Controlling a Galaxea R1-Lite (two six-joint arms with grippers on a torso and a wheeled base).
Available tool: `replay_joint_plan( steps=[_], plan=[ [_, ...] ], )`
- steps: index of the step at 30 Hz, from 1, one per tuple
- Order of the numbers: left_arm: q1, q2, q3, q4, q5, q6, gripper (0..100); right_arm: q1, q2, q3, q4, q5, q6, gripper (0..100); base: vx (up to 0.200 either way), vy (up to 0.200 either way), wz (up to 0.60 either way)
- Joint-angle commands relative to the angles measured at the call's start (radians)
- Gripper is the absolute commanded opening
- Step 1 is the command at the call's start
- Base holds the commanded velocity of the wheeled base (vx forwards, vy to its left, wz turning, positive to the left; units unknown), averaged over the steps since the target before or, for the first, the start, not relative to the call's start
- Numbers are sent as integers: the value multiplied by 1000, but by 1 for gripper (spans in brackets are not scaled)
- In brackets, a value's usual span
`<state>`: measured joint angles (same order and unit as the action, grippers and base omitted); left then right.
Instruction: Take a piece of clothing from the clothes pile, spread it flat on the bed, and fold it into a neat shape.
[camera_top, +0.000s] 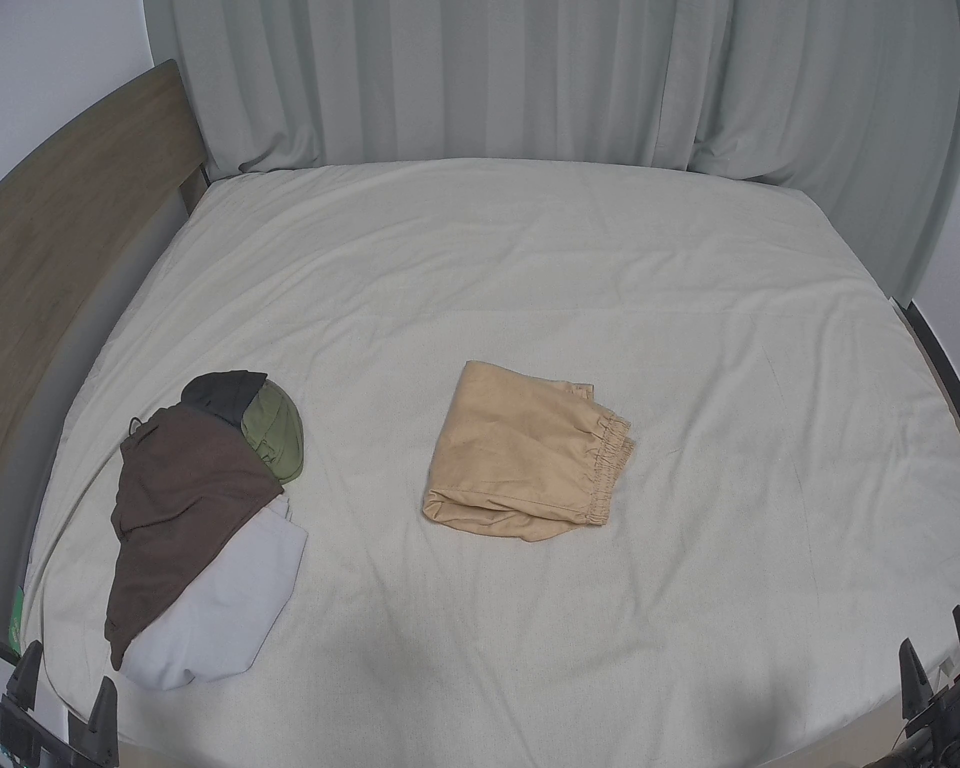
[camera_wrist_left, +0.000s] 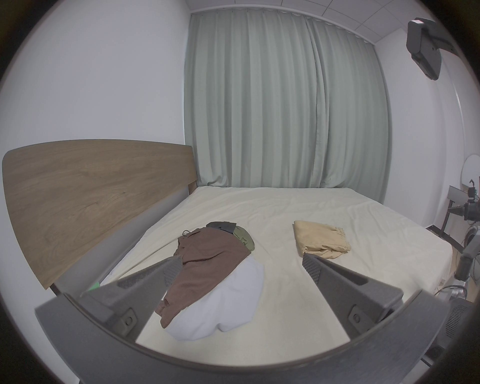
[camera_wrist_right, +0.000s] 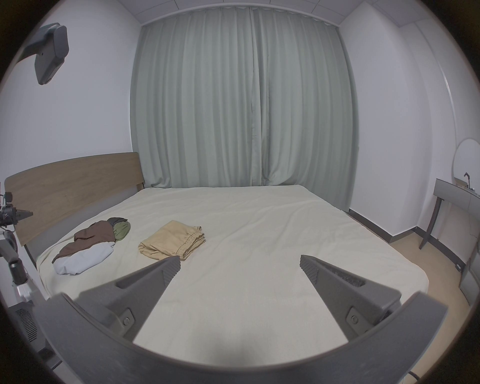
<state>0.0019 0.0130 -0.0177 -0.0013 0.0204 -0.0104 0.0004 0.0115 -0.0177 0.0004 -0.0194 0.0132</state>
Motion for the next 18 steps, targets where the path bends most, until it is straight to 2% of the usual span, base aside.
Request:
replay_joint_plan(
  steps=[1, 3, 18],
  plan=[
    [0, -13, 18, 0, 1, 1, 100, 3, -11, 18, -2, 6, -9, 100, 0, 0, 0],
    [0, -13, 18, 0, 1, 12, 100, 1, -11, 18, -2, 32, -16, 100, 0, 0, 0],
    [0, -13, 18, 0, 1, 15, 100, 3, -11, 18, -2, 33, -15, 100, 0, 0, 0]
  ],
)
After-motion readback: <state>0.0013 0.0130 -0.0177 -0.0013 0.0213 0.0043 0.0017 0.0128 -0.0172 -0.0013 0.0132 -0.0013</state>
